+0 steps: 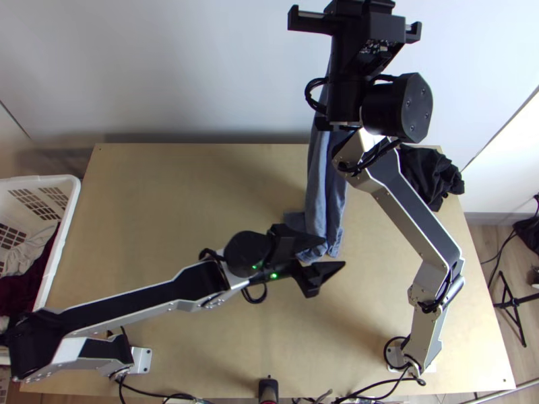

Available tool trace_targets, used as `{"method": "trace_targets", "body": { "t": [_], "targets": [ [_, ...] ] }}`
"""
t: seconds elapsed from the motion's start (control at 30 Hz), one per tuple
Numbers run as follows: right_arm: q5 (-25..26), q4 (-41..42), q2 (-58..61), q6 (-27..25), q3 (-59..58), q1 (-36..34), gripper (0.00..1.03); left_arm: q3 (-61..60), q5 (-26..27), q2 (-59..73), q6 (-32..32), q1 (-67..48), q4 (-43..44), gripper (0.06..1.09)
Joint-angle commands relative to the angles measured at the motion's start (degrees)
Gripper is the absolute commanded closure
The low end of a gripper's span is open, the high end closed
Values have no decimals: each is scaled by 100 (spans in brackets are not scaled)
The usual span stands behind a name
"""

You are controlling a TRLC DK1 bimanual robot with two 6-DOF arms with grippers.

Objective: Fold the t-shirt

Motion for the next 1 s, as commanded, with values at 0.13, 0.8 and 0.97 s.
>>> {"method": "trace_targets", "body": {
  "t": [0.13, 0.8, 0.97],
  "targets": [
    [13, -1, -107, -9, 29, 24, 100, 193, -1265, 1005, 379, -177, 316, 14],
    [4, -18, -151, 0, 117, 208, 100, 782, -3400, 2429, 695, -388, 518, 13],
    [4, -36, -186, -9, 152, 208, 100, 1019, -3550, 2754, 721, -476, 527, 13]
  ]
}}
